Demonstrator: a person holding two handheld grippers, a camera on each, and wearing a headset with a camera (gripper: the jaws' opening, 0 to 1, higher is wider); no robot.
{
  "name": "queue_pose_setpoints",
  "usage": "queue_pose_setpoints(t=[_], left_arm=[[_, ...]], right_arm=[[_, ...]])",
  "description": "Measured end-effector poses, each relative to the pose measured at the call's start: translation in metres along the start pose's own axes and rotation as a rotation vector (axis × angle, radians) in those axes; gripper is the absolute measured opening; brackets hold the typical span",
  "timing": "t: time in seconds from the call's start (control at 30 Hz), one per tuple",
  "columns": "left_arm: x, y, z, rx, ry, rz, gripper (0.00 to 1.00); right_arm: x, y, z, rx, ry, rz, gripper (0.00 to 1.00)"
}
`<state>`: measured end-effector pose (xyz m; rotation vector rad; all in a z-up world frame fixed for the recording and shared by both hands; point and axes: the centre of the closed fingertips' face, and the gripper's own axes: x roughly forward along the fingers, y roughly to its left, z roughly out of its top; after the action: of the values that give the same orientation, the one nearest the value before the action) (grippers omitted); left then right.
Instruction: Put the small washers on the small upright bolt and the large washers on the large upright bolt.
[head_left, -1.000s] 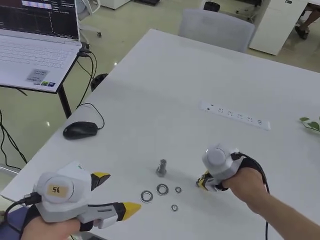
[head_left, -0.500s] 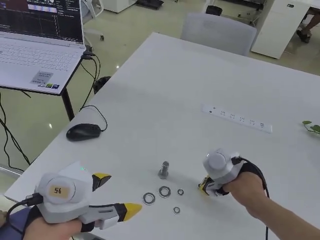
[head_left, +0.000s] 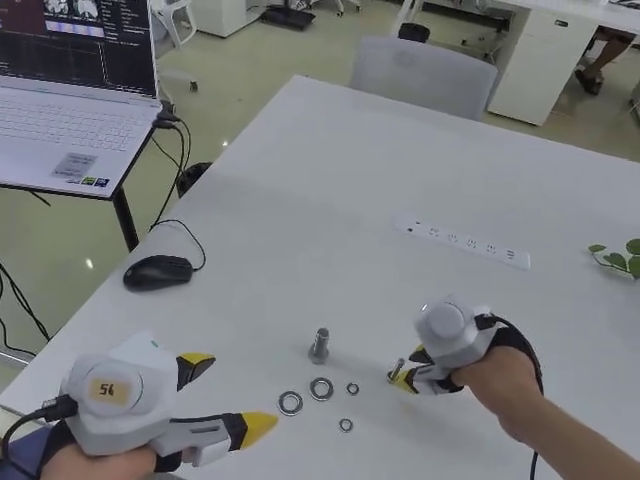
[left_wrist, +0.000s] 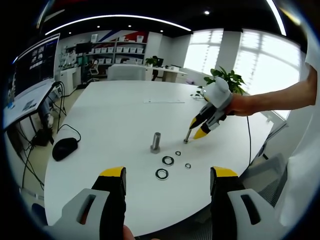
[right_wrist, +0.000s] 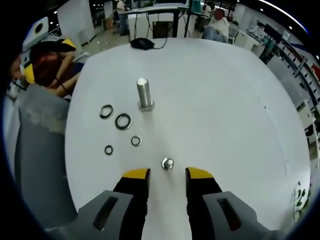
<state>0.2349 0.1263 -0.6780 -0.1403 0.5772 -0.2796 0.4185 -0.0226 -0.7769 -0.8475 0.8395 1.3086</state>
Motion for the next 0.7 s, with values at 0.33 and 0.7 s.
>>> queue_pose_setpoints(t=[0.33,0.7], left_arm=[[0.001,-0.005,0.004,0.015,-0.003,-0.008,0.68],[0.000,-0.009,0.004,0.013,-0.005,-0.008,0.67]], right_arm=[[-0.024,0.005,-0.010,0.081,-0.058,-0.033,0.35],[-0.026,0.027,-0.030,0.161,-0.092,-0.005,0.36]])
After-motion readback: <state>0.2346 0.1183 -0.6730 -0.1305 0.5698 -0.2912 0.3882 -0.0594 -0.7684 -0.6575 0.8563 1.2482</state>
